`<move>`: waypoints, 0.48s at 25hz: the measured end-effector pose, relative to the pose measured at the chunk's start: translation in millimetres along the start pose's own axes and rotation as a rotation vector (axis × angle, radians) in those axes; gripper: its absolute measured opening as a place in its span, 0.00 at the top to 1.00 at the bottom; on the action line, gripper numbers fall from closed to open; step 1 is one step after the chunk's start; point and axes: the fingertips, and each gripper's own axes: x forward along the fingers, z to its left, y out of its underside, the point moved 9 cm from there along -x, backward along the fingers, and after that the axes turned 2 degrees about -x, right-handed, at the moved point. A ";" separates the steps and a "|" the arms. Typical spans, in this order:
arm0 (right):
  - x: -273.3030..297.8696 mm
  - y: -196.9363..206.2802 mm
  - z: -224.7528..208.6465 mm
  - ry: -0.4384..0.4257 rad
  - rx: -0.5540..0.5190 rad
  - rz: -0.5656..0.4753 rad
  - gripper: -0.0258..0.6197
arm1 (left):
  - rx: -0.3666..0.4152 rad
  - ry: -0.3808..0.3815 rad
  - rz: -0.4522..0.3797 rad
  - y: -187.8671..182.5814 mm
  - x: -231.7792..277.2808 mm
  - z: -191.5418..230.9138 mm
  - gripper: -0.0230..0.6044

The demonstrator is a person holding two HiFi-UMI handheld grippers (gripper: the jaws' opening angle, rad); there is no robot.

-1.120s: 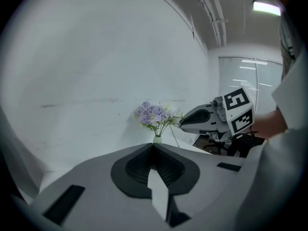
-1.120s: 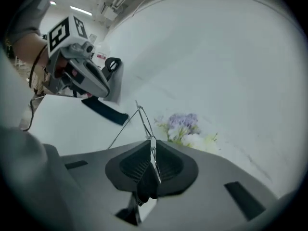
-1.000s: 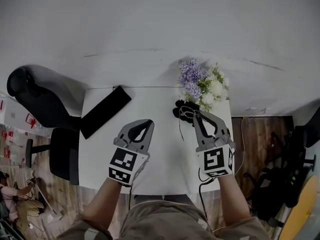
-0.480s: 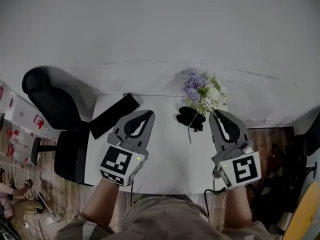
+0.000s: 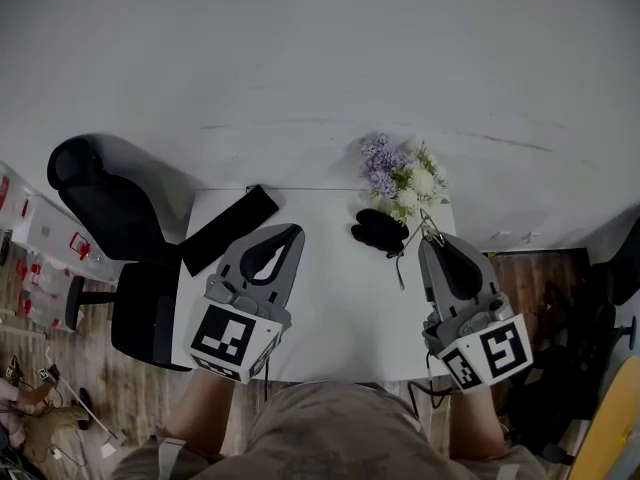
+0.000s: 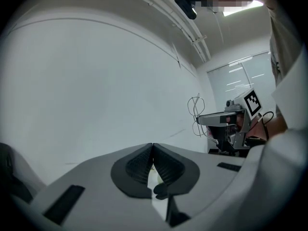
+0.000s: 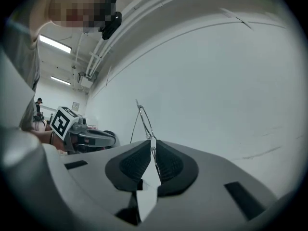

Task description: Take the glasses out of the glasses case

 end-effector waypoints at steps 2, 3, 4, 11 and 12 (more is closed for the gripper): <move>-3.0 6.2 3.6 -0.009 0.005 0.015 0.87 | -0.008 0.005 0.010 3.6 -3.0 -4.2 0.94; -4.0 10.0 5.5 -0.014 0.009 0.025 0.87 | -0.013 0.008 0.016 5.8 -4.3 -6.3 0.94; -4.7 14.3 7.4 -0.020 0.019 0.034 0.87 | -0.018 0.011 0.023 8.5 -5.4 -8.1 0.94; -3.9 47.6 20.8 -0.072 0.083 0.101 0.87 | -0.063 0.028 0.090 35.2 -10.9 -19.7 0.94; -3.9 50.7 22.4 -0.077 0.088 0.106 0.87 | -0.067 0.030 0.099 38.4 -11.7 -21.6 0.94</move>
